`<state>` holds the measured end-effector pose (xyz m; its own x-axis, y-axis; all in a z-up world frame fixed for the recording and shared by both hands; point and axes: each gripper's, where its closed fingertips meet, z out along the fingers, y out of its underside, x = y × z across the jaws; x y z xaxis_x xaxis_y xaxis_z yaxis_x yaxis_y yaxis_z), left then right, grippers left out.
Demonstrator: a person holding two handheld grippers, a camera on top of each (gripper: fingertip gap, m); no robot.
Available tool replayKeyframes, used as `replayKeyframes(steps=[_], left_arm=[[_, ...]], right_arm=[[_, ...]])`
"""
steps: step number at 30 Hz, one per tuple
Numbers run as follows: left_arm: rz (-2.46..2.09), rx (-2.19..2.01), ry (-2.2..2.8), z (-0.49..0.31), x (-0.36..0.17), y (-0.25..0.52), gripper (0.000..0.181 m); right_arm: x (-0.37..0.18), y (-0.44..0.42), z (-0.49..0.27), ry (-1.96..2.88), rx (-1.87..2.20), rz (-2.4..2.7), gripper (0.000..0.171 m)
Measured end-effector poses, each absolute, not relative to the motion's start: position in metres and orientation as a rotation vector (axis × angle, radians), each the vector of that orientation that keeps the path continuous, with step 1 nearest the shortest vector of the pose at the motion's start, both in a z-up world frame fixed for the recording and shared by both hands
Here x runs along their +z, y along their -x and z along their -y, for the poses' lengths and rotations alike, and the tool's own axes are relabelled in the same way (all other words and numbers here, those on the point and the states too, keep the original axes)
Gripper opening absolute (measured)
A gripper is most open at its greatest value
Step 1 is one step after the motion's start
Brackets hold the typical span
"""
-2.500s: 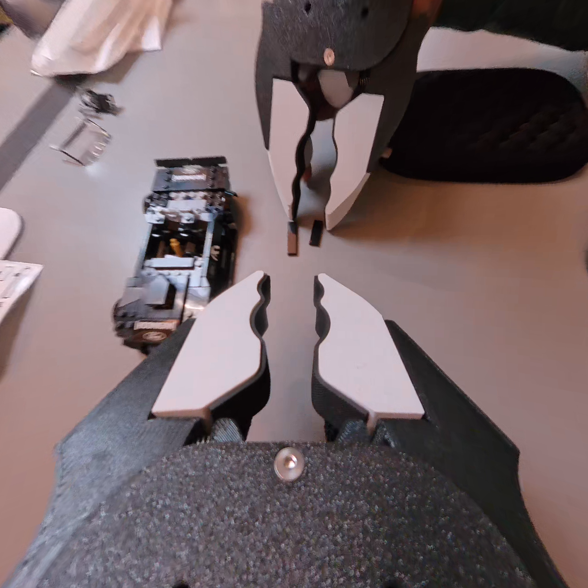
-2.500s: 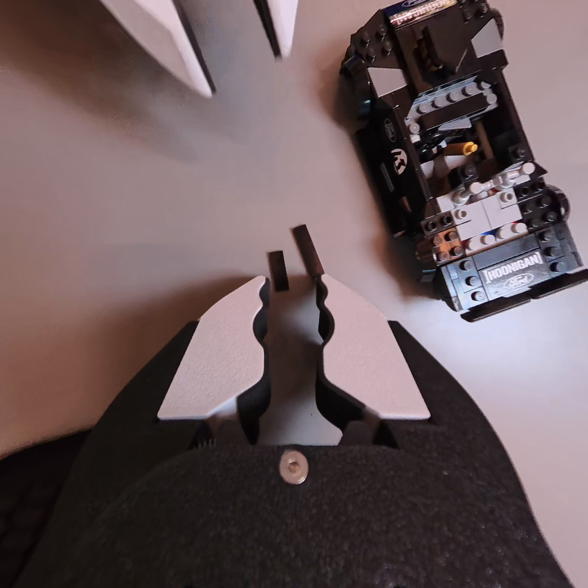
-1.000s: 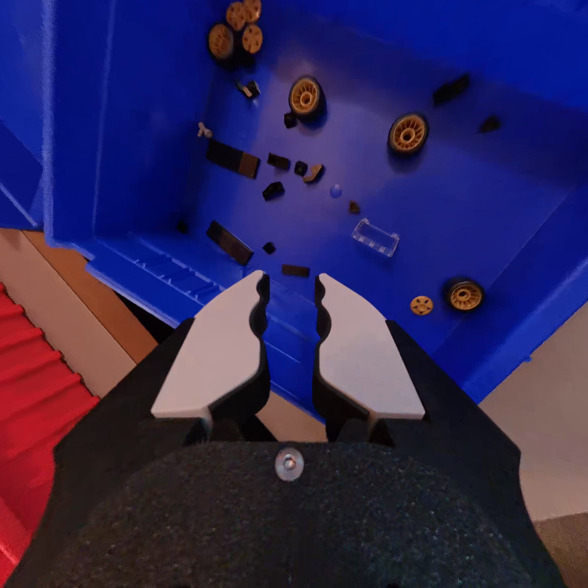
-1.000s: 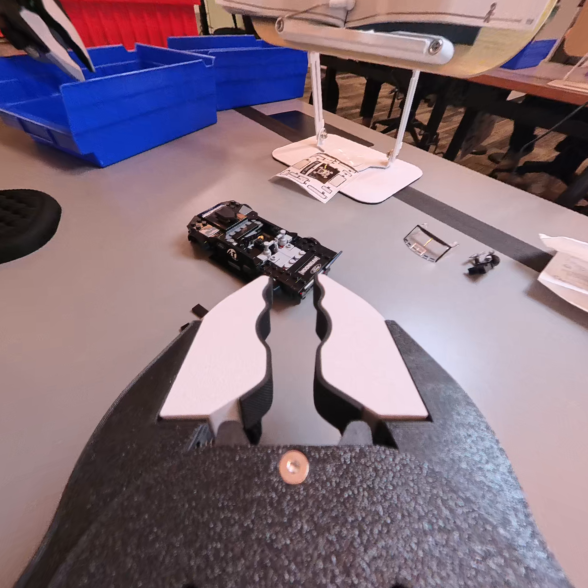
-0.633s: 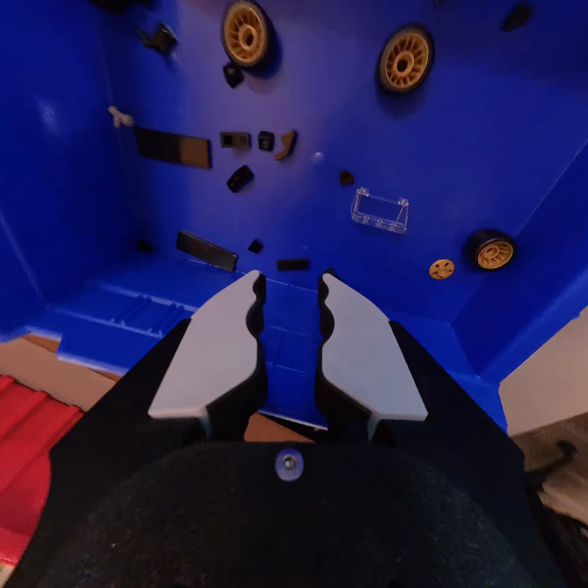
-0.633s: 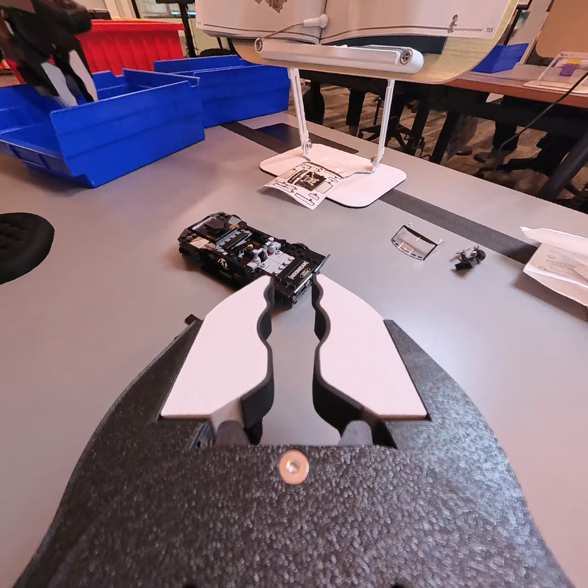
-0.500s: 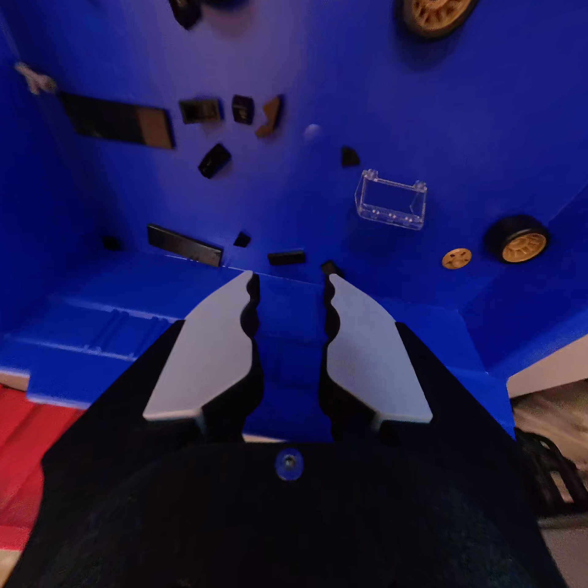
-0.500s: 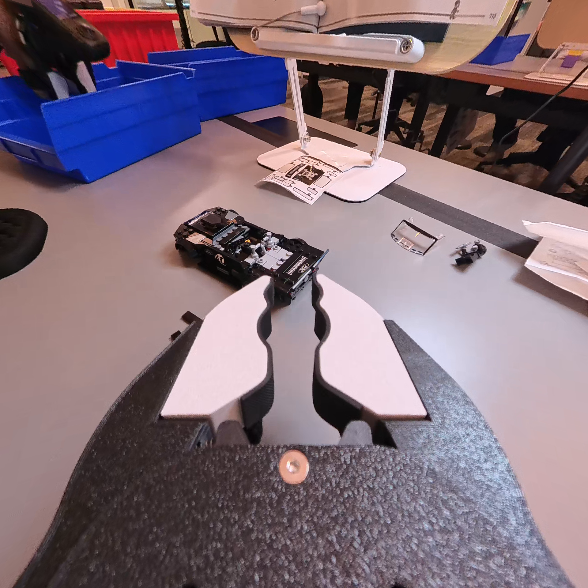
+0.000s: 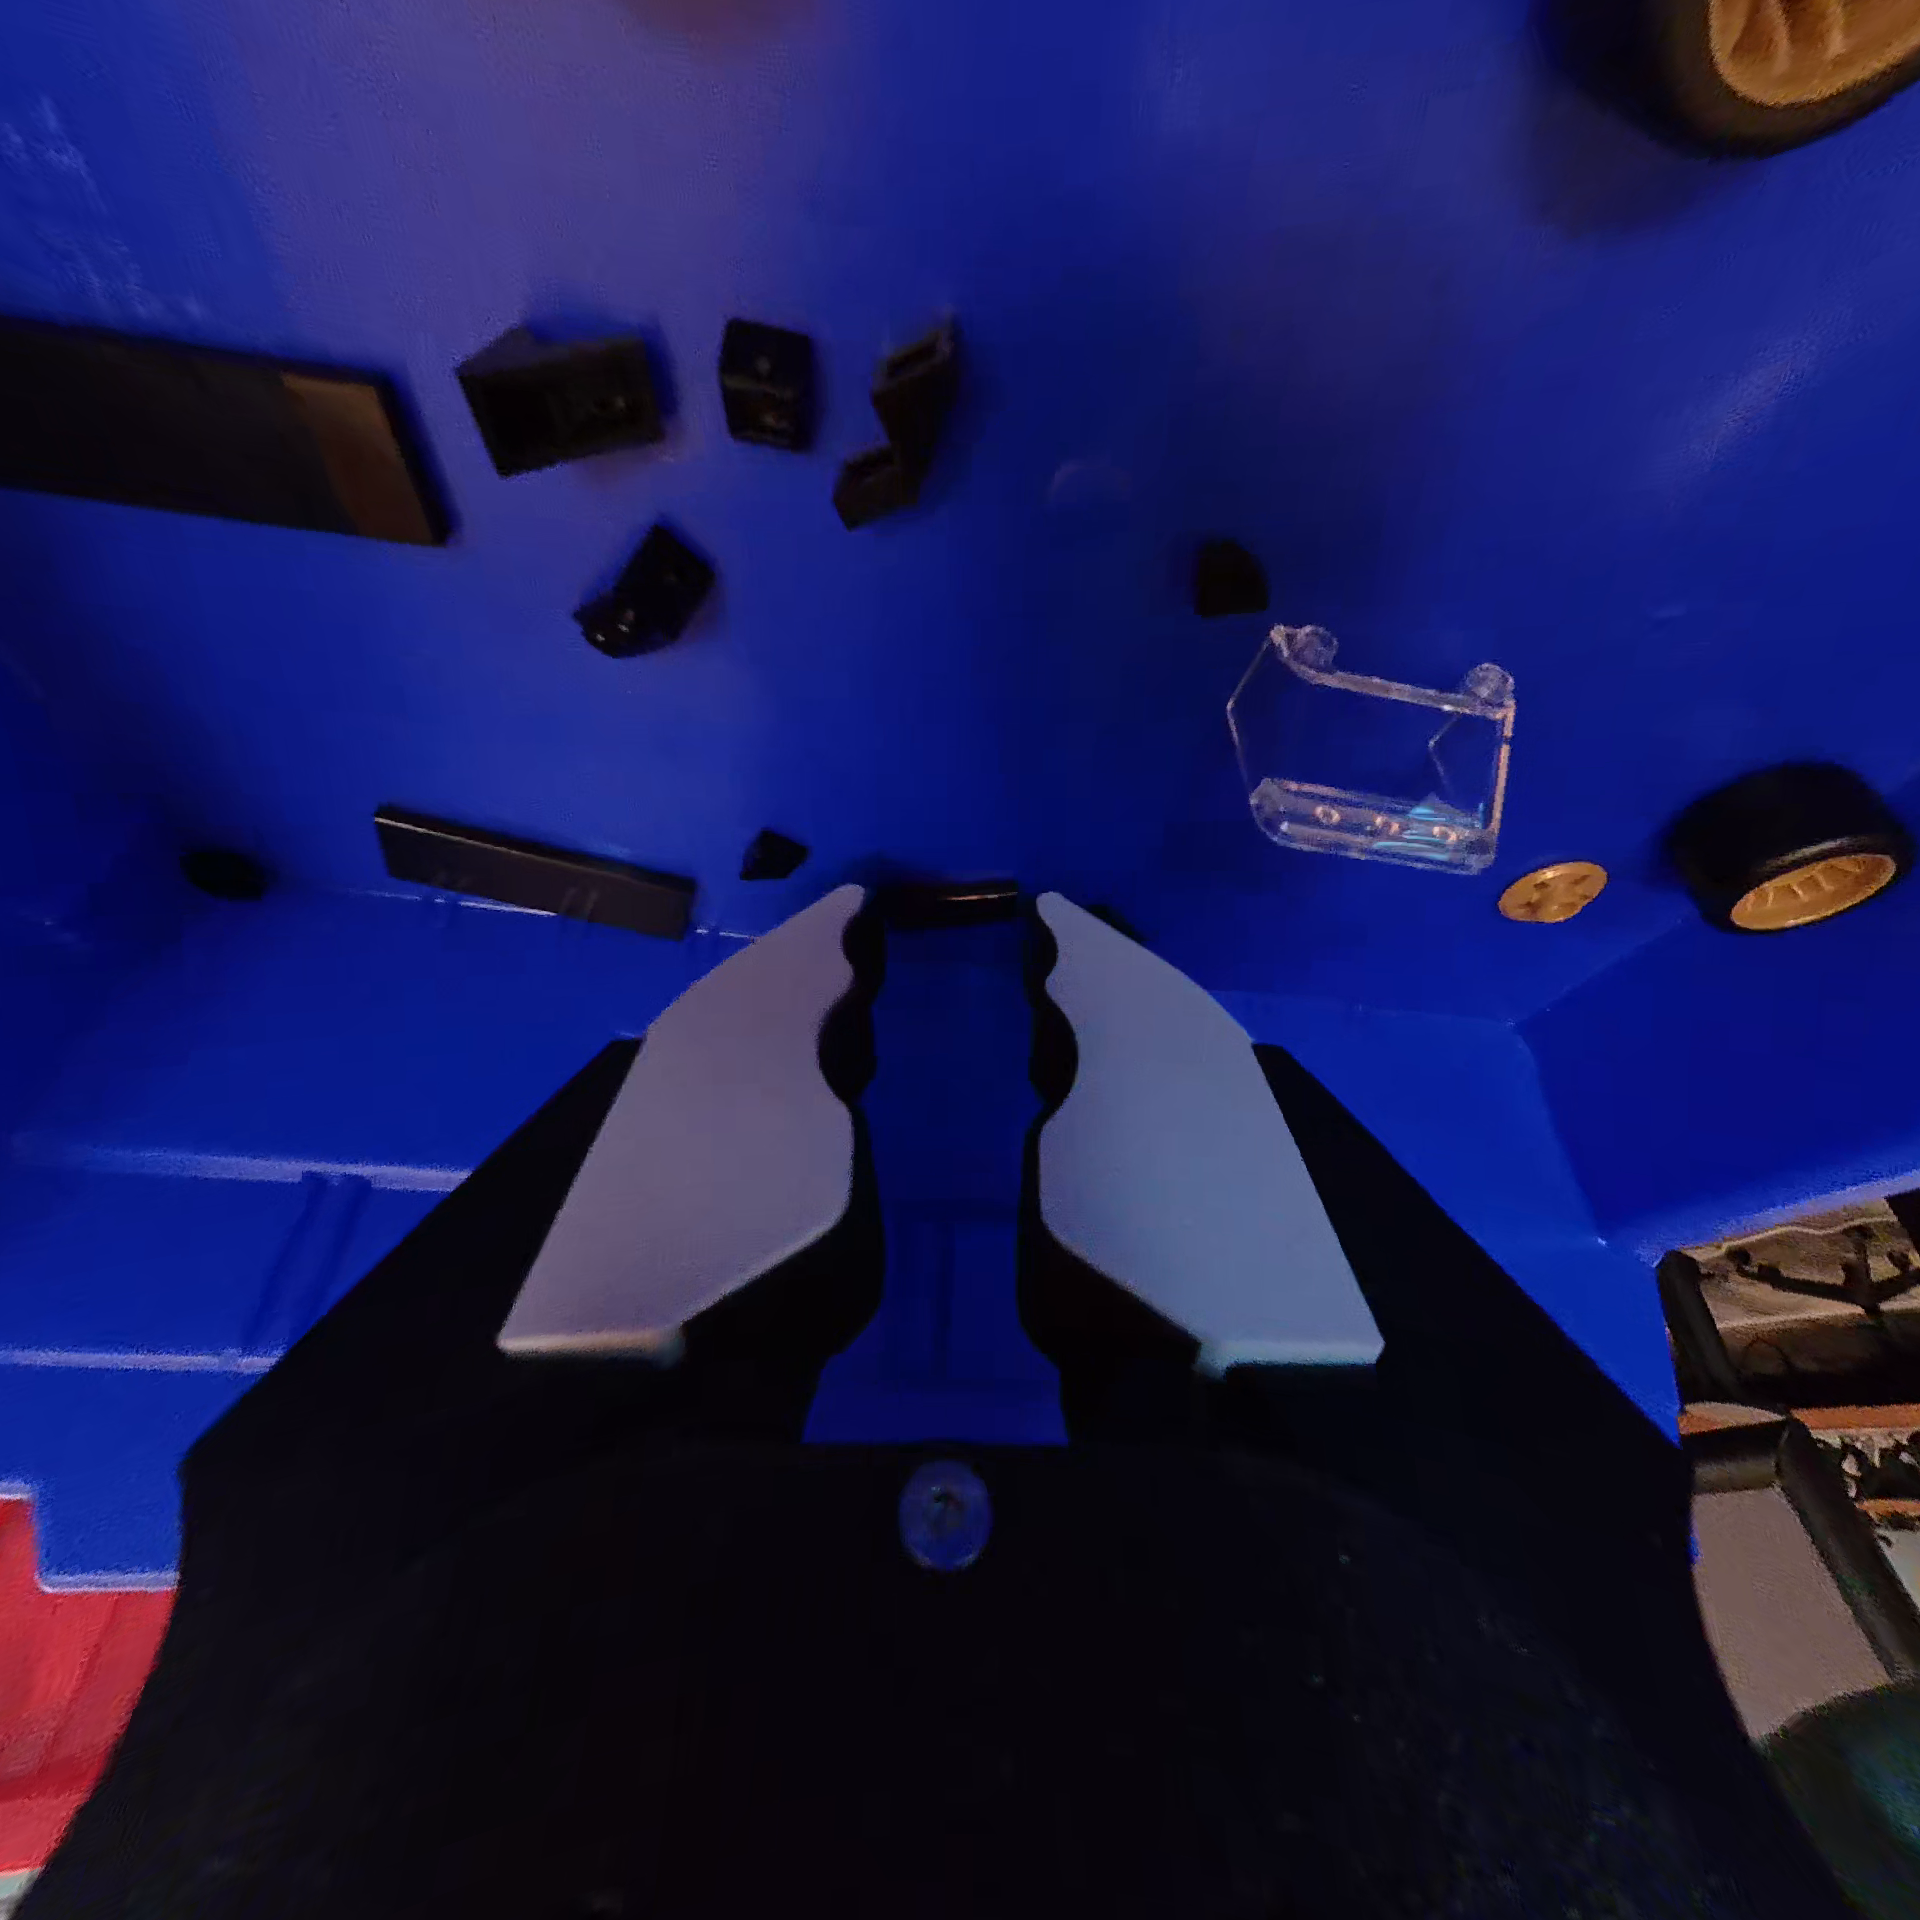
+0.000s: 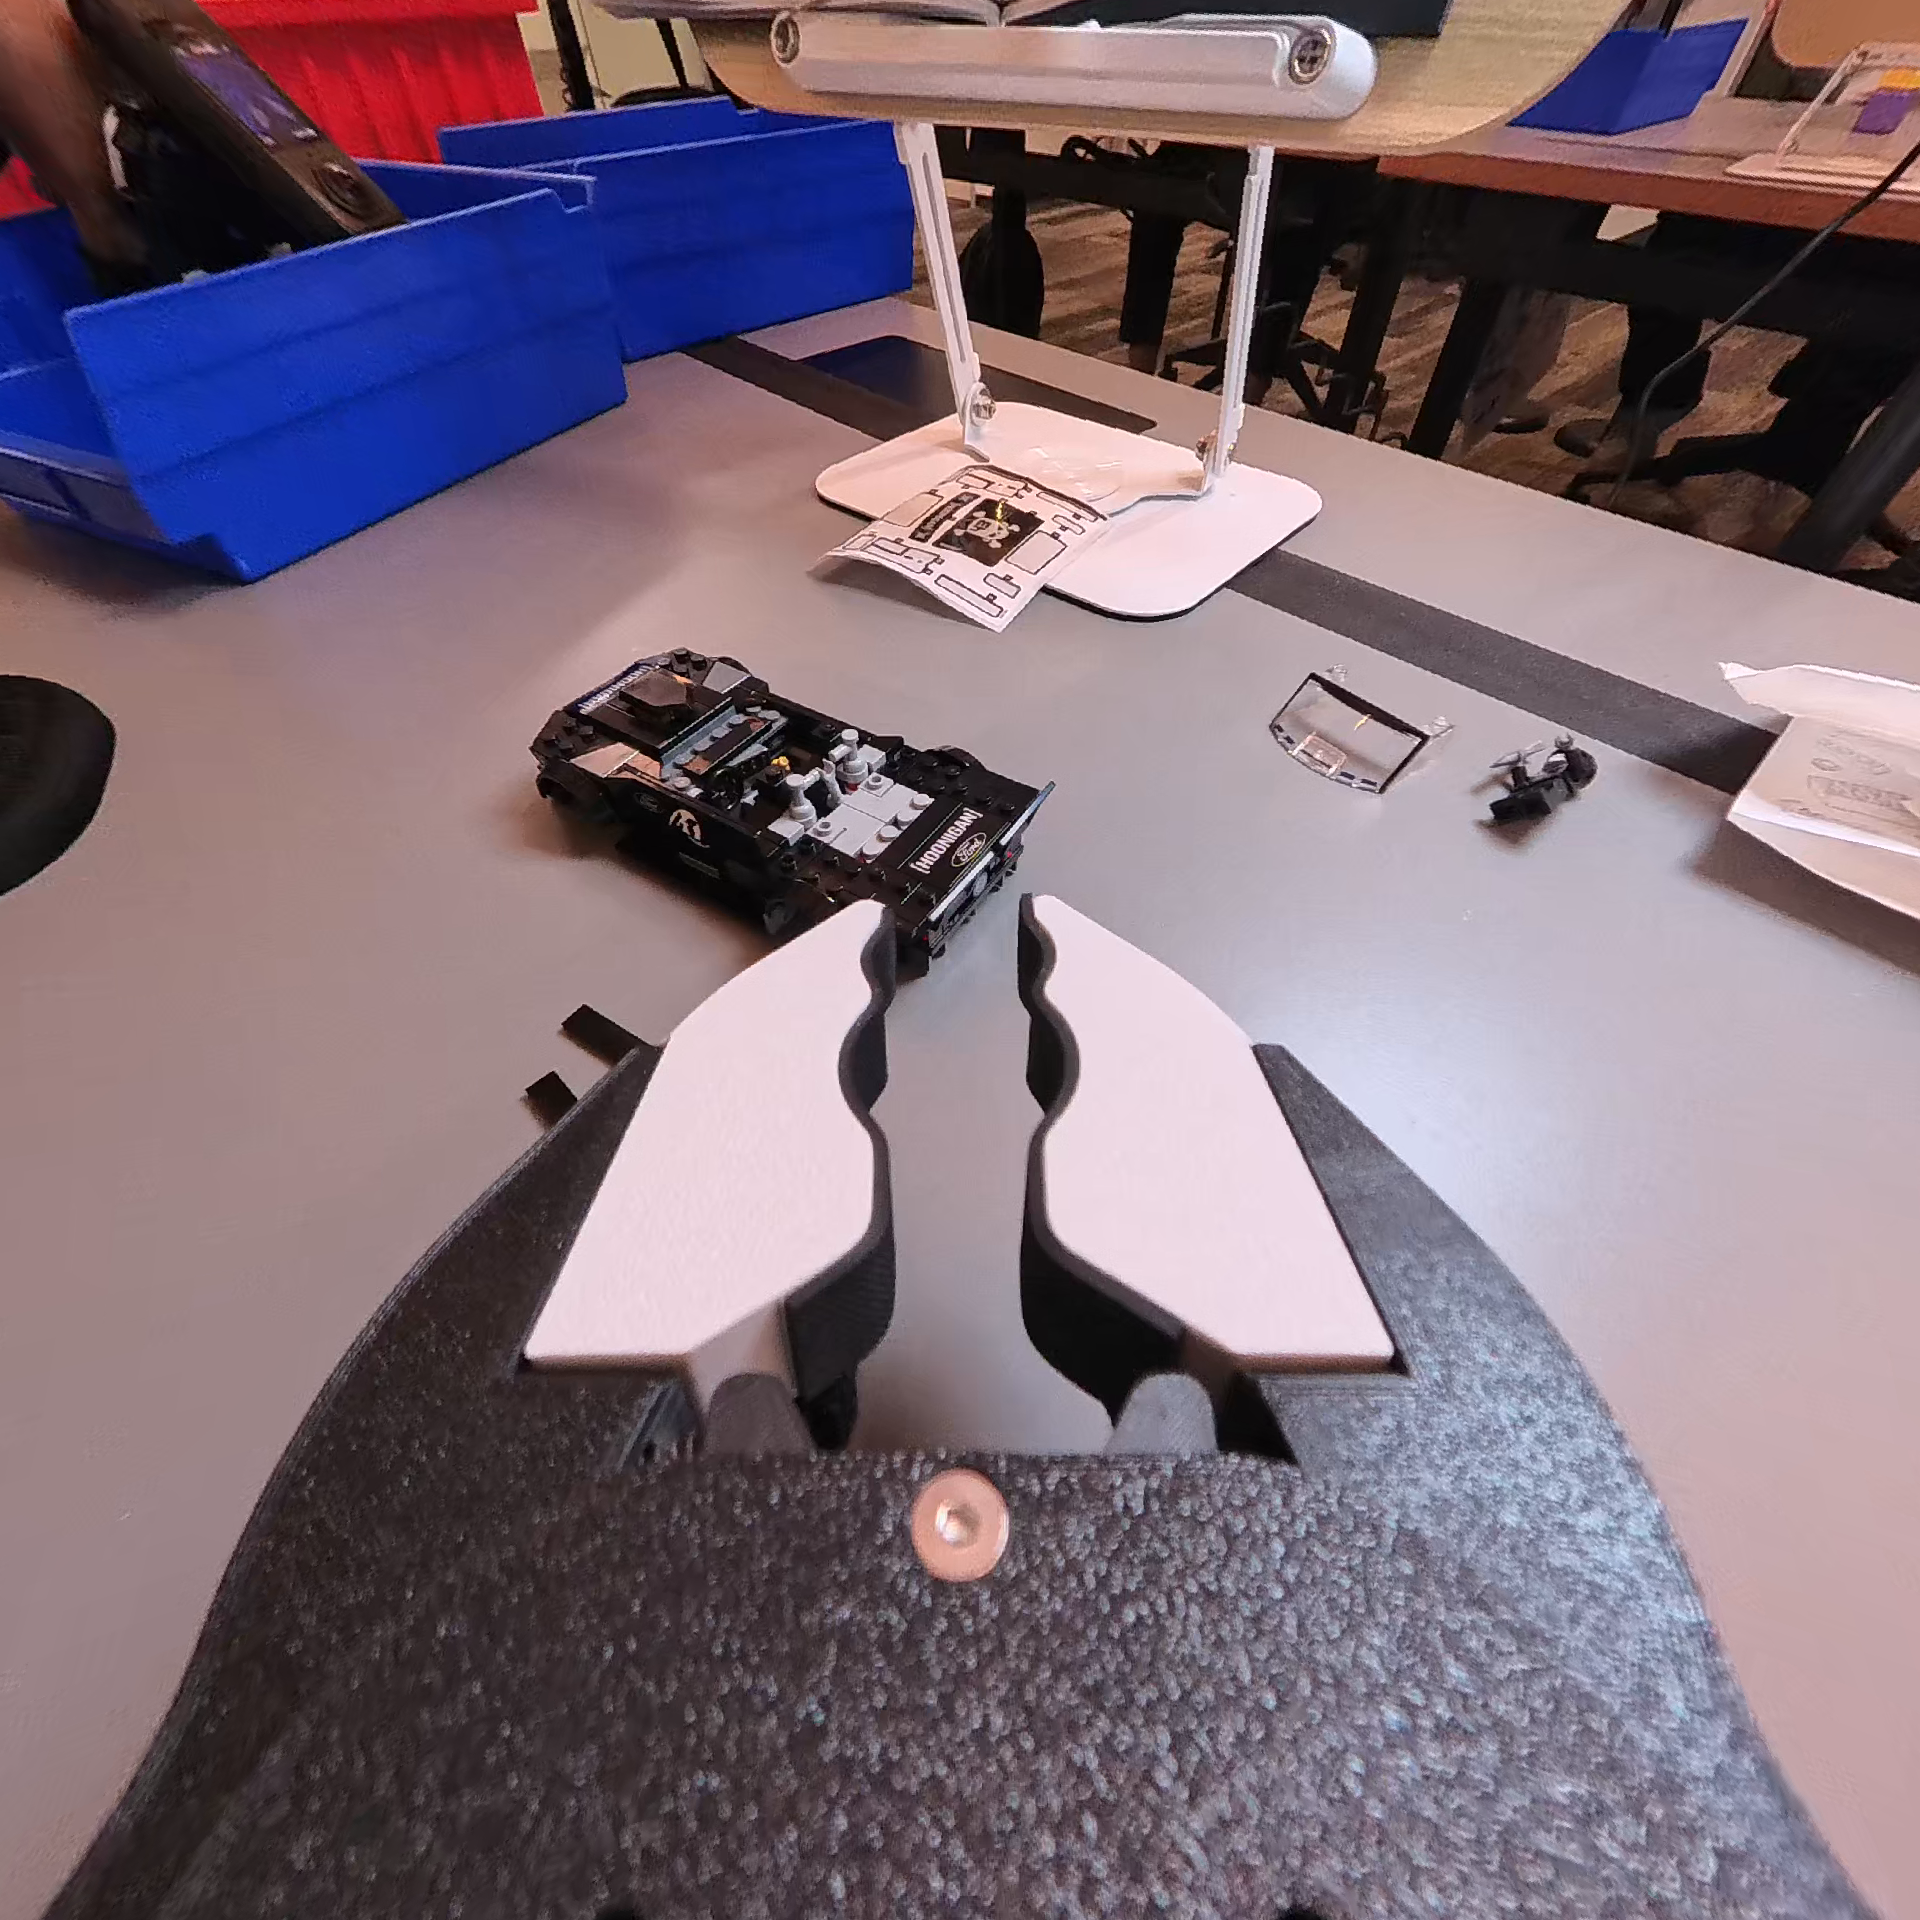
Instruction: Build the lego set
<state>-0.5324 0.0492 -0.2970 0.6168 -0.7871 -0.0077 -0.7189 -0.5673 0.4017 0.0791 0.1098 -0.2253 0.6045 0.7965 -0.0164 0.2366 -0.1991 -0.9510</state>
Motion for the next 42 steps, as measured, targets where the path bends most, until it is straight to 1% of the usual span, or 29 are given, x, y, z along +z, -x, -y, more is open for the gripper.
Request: replayKeyframes(steps=[7,9,12,14,17,19,20,22,26,29,32,36,42], left_arm=[[1.236,-0.208,-2.549,-0.053,-0.293,0.529,0.026],[1.253,-0.209,-2.620,-0.056,-0.282,0.524,0.026],[1.343,-0.249,-2.770,-0.063,-0.247,0.505,0.026],[1.472,-0.277,-2.876,-0.066,-0.214,0.476,0.025],[1.769,-0.281,-3.020,-0.061,-0.161,0.407,0.025],[2.030,-0.213,-3.043,-0.047,-0.138,0.349,0.025],[2.164,-0.145,-3.016,-0.037,-0.135,0.317,0.025],[2.387,0.046,-2.914,-0.019,-0.148,0.252,0.025],[2.573,0.462,-2.601,0.006,-0.216,0.135,0.025],[2.602,0.541,-2.418,0.011,-0.263,0.081,0.025],[2.582,0.605,-2.383,0.002,-0.286,0.044,0.025],[2.526,0.692,-2.401,-0.009,-0.297,0.010,0.025],[2.479,0.841,-2.393,-0.013,-0.289,-0.008,0.047]], right_arm=[[-0.224,-0.081,-0.110,1.734,0.634,0.844,0.022],[-0.224,-0.083,-0.111,1.737,0.629,0.841,0.022],[-0.223,-0.087,-0.113,1.743,0.613,0.835,0.022],[-0.220,-0.090,-0.114,1.741,0.610,0.818,0.022],[-0.215,-0.093,-0.116,1.743,0.611,0.774,0.022],[-0.212,-0.093,-0.115,1.748,0.620,0.750,0.022],[-0.210,-0.092,-0.114,1.749,0.620,0.745,0.022],[-0.207,-0.089,-0.112,1.745,0.610,0.746,0.022],[-0.194,-0.077,-0.107,1.720,0.615,0.757,0.022],[-0.189,-0.068,-0.097,1.693,0.582,0.823,0.022],[-0.198,-0.066,-0.087,1.690,0.573,0.866,0.022],[-0.205,-0.069,-0.081,1.682,0.619,0.850,0.022],[-0.204,-0.070,-0.077,1.653,0.662,0.870,0.022]])
